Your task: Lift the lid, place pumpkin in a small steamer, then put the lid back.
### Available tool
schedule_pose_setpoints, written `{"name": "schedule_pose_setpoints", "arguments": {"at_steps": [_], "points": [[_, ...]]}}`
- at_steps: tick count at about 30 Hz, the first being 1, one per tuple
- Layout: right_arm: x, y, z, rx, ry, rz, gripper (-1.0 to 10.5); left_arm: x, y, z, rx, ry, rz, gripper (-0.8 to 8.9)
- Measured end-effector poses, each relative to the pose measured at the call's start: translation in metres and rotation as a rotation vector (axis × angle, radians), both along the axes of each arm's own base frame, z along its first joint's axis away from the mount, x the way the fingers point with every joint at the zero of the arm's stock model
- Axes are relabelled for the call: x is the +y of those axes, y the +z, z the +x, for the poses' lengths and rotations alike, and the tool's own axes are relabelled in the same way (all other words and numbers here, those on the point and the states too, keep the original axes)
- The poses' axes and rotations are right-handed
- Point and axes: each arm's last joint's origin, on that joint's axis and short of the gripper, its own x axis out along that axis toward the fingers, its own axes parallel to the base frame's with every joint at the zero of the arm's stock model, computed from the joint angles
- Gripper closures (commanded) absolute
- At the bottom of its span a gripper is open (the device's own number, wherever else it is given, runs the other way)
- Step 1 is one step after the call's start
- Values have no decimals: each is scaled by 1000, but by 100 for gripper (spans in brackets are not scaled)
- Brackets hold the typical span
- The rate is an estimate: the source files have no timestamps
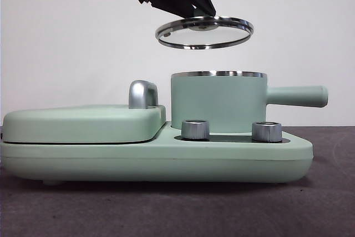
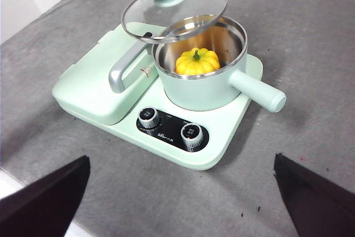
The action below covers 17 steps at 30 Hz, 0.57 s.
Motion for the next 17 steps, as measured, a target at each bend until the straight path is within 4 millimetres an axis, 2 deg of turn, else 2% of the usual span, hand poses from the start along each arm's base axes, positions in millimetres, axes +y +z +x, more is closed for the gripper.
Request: {"name": "schedule_pose_setpoints", "arguments": {"at_steps": [8,17], "points": [[-1,0,0,0,-25,-2,420,-15,-32,17,34,-4,26,795],[-1,0,1,-5,-48,-10,420,-28,-47,21,40,-29,36,796]]}}
